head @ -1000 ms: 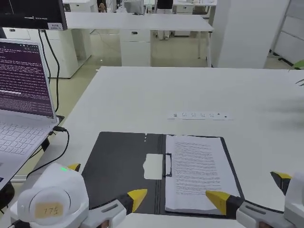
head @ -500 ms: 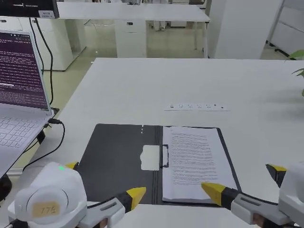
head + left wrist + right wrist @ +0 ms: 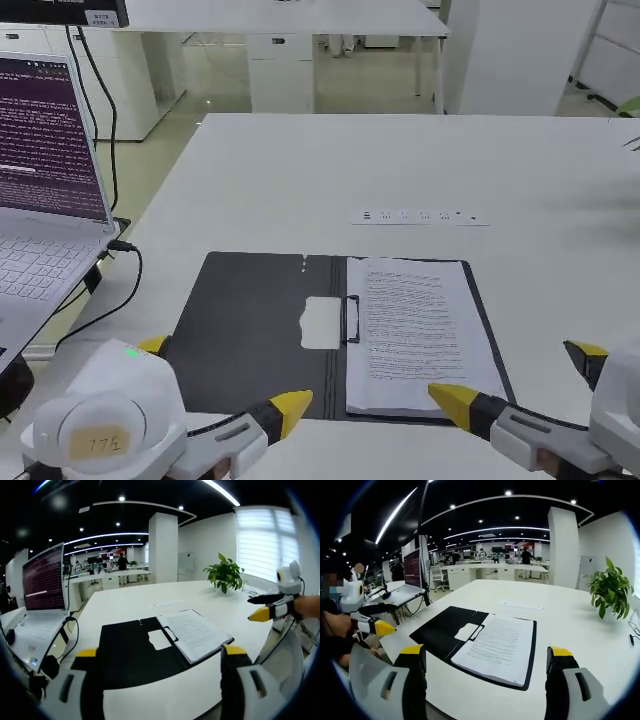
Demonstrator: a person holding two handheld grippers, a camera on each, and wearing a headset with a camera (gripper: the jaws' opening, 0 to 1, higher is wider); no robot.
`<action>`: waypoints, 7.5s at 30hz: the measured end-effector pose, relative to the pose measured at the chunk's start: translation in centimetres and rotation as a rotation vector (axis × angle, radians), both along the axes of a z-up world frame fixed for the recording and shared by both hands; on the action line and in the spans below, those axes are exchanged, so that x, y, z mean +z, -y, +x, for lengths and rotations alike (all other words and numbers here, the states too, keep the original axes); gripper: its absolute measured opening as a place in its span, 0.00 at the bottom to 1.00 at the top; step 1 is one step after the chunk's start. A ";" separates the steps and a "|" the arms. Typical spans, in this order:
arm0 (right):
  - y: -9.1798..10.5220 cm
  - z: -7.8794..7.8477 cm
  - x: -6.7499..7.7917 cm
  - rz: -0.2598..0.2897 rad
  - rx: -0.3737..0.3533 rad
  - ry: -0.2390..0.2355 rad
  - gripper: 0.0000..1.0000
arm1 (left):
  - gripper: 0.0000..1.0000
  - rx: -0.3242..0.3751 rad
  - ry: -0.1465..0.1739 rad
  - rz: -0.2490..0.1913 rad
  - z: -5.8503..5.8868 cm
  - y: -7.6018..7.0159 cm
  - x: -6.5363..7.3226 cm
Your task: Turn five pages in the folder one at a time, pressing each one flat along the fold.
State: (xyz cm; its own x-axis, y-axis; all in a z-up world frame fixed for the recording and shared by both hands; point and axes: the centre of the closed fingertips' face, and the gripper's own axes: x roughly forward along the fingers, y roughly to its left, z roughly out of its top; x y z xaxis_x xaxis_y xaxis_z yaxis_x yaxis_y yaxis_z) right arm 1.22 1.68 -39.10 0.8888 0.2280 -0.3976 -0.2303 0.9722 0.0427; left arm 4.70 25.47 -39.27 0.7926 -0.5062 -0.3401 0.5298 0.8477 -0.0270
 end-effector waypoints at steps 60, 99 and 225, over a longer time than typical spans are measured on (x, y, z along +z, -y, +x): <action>-0.5 0.6 -5.0 -0.034 0.055 -0.104 1.00 | 0.94 -0.091 -0.102 0.059 1.2 3.7 -4.4; 2.5 0.2 -3.4 0.035 -0.120 -0.067 0.99 | 0.88 -0.434 -0.130 0.119 4.5 17.6 -9.4; 1.2 4.1 -13.6 0.695 -0.407 -0.290 0.33 | 0.05 -0.403 -0.168 -0.008 6.7 25.1 -15.5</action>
